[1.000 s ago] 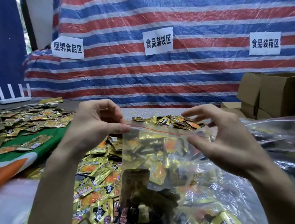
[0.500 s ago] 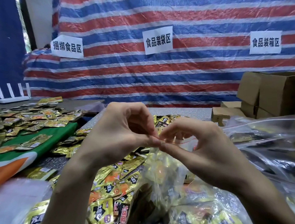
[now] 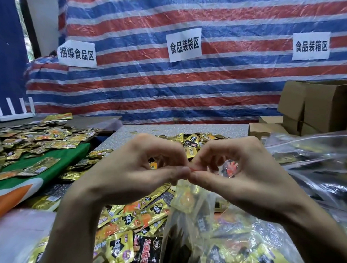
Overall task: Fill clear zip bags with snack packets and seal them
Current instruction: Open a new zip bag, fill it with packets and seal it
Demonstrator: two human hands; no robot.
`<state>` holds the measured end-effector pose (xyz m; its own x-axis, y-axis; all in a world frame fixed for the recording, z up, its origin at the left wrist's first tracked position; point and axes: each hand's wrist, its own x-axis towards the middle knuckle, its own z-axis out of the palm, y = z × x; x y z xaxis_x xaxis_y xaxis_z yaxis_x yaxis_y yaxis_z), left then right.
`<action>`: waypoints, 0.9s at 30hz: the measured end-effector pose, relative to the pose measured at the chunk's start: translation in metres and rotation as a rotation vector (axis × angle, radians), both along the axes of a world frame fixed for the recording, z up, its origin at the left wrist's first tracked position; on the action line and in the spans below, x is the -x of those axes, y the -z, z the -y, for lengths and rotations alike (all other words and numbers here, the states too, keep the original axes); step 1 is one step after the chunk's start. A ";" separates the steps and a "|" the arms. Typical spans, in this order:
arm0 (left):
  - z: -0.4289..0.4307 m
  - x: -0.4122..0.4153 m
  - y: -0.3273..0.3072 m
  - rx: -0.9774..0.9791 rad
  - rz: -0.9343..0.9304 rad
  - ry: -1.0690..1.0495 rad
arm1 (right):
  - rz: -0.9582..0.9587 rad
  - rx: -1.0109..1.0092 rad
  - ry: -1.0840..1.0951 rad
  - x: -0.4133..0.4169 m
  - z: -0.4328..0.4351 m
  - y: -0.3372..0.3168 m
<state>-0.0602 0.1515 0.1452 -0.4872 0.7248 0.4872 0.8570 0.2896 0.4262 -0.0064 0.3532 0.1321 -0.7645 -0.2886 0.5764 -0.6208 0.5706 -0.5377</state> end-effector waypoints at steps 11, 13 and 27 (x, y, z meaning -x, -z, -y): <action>0.012 -0.007 -0.005 -0.121 -0.087 0.069 | -0.052 0.025 -0.082 -0.012 0.003 -0.004; 0.012 -0.007 -0.004 -0.120 -0.062 0.068 | -0.056 0.002 -0.056 -0.012 0.004 -0.004; -0.001 0.011 0.007 -0.190 -0.207 -0.042 | -0.023 -0.003 0.097 0.001 0.007 0.003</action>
<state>-0.0707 0.1526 0.1384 -0.3908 0.5925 0.7044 0.9205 0.2583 0.2933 -0.0071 0.3466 0.1288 -0.7757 -0.2161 0.5929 -0.5746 0.6302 -0.5222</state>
